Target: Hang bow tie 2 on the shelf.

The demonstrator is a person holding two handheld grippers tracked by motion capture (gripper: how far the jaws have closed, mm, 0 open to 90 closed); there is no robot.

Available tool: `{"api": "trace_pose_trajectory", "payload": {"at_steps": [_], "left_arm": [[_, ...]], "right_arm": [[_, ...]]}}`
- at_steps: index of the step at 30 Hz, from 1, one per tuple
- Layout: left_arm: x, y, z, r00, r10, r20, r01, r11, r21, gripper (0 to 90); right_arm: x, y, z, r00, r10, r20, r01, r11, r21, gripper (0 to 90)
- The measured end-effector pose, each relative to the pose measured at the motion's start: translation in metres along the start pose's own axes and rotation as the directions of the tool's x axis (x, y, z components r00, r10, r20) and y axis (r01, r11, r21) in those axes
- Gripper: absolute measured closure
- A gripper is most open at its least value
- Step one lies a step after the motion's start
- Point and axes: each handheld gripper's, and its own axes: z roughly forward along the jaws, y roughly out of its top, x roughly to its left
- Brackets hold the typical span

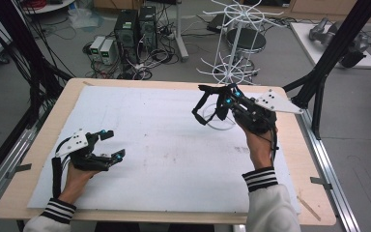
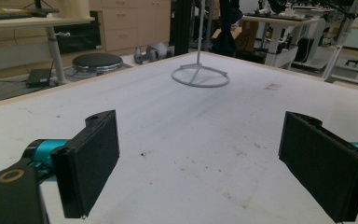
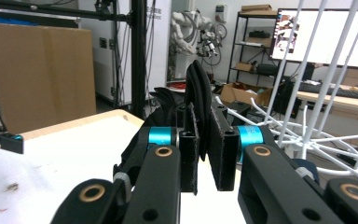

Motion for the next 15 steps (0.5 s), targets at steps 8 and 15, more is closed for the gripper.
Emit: {"api": "trace_pose_trajectory", "payload": {"at_steps": [8, 15], "left_arm": [[0.001, -0.005, -0.006, 0.9993, 0.009, -0.037, -0.01, 0.9996, -0.028, 12.6], [0.001, -0.009, -0.007, 0.9977, 0.004, -0.068, -0.008, 0.9983, -0.058, 12.6]], "right_arm": [[-0.006, 0.002, 0.009, 0.9997, 0.001, 0.023, -0.001, 1.0, 0.002, 83.5], [-0.013, 0.006, 0.018, 0.9987, 0.004, 0.052, -0.004, 1.0, 0.008, 83.2]]}}
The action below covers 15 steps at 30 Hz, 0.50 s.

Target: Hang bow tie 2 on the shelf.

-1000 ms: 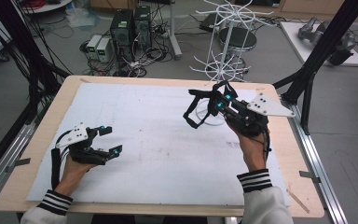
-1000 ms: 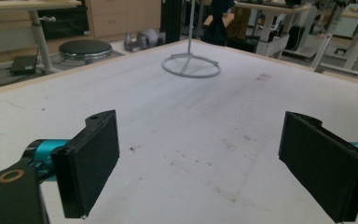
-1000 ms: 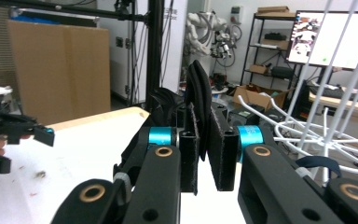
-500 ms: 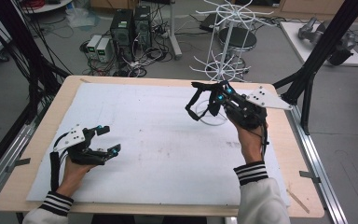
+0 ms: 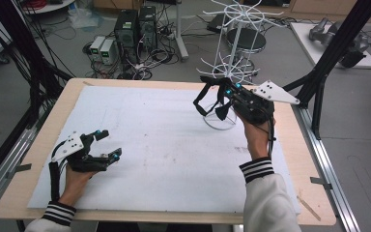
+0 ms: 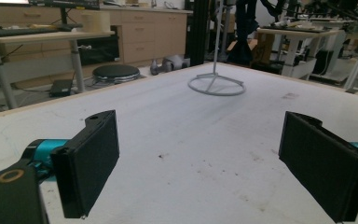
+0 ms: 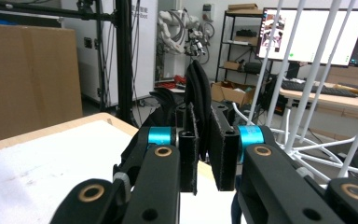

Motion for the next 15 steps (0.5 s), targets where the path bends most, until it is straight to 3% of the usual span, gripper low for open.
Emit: {"api": "trace_pose_trajectory", "payload": {"at_steps": [15], "left_arm": [[-0.001, -0.007, -0.002, 0.9997, -0.005, -0.023, 0.005, 1.0, -0.002, 12.6]], "right_arm": [[-0.012, -0.002, 0.015, 0.9974, -0.005, 0.072, 0.004, 1.0, 0.024, 82.6]]}}
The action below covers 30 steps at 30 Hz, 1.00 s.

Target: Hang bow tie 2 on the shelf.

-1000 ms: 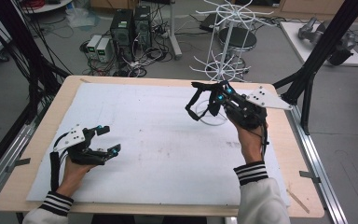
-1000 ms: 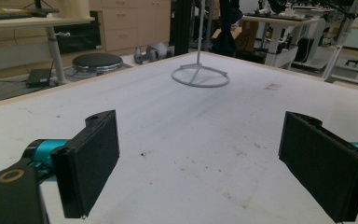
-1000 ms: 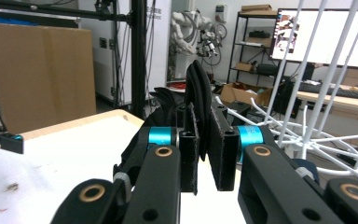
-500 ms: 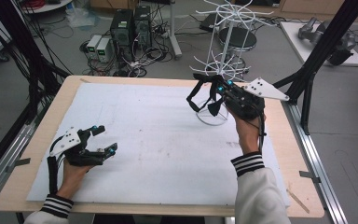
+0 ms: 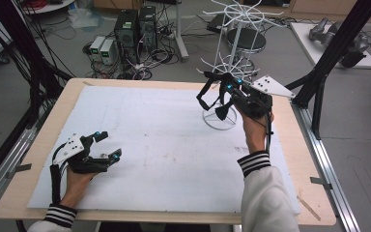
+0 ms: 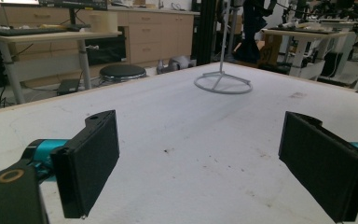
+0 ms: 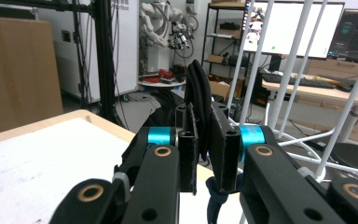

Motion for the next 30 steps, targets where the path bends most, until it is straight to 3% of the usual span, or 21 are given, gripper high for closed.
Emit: {"api": "trace_pose_trajectory", "payload": {"at_steps": [3, 8, 12, 20, 24, 30], "left_arm": [[0.001, -0.001, 0.0, 0.9999, 0.001, 0.011, -0.001, 1.0, -0.002, 12.6], [0.001, -0.001, 0.0, 0.9999, -0.002, 0.012, 0.002, 1.0, -0.008, 12.6], [0.002, -0.002, -0.002, 0.9999, -0.001, 0.011, 0.001, 1.0, -0.006, 12.6], [0.003, -0.002, -0.003, 1.0, -0.007, 0.006, 0.007, 0.9999, -0.014, 12.6], [0.002, -0.002, -0.003, 1.0, -0.003, 0.008, 0.003, 0.9999, -0.011, 12.6], [0.002, -0.002, -0.003, 1.0, -0.004, 0.009, 0.004, 0.9999, -0.015, 12.6]], "right_arm": [[-0.002, 0.0, 0.003, 0.9999, 0.006, 0.009, -0.006, 1.0, 0.007, 82.3], [-0.001, 0.002, 0.008, 0.9972, -0.052, 0.053, 0.049, 0.997, 0.058, 82.1], [0.001, 0.001, 0.011, 0.9953, -0.066, 0.071, 0.06, 0.995, 0.083, 82.6], [-0.001, -0.001, 0.012, 0.9939, -0.074, 0.082, 0.066, 0.993, 0.096, 80.9], [0.001, 0.0, 0.011, 0.9915, -0.095, 0.089, 0.086, 0.991, 0.099, 77.1], [0.0, 0.001, 0.009, 0.9917, -0.083, 0.098, 0.074, 0.993, 0.095, 70.3]]}}
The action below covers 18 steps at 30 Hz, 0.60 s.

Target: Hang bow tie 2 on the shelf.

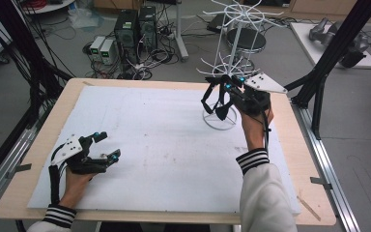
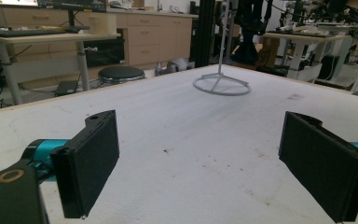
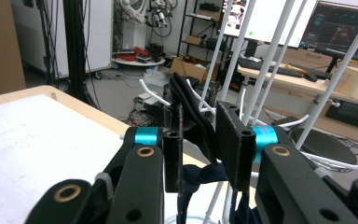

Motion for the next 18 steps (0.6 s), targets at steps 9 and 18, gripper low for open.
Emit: {"api": "trace_pose_trajectory", "payload": {"at_steps": [9, 18], "left_arm": [[-0.0001, -0.0002, -0.0013, 1.0, 0.001, -0.001, -0.001, 1.0, -0.007, 12.6], [0.0002, -0.0009, -0.0013, 1.0, 0.001, -0.004, -0.001, 1.0, -0.005, 12.6]], "right_arm": [[-0.0022, 0.0006, -0.0026, 0.9997, 0.015, 0.022, -0.014, 1.0, -0.009, 51.0], [-0.0036, 0.0014, -0.009, 0.9984, 0.04, 0.041, -0.039, 0.999, -0.017, 31.2]]}}
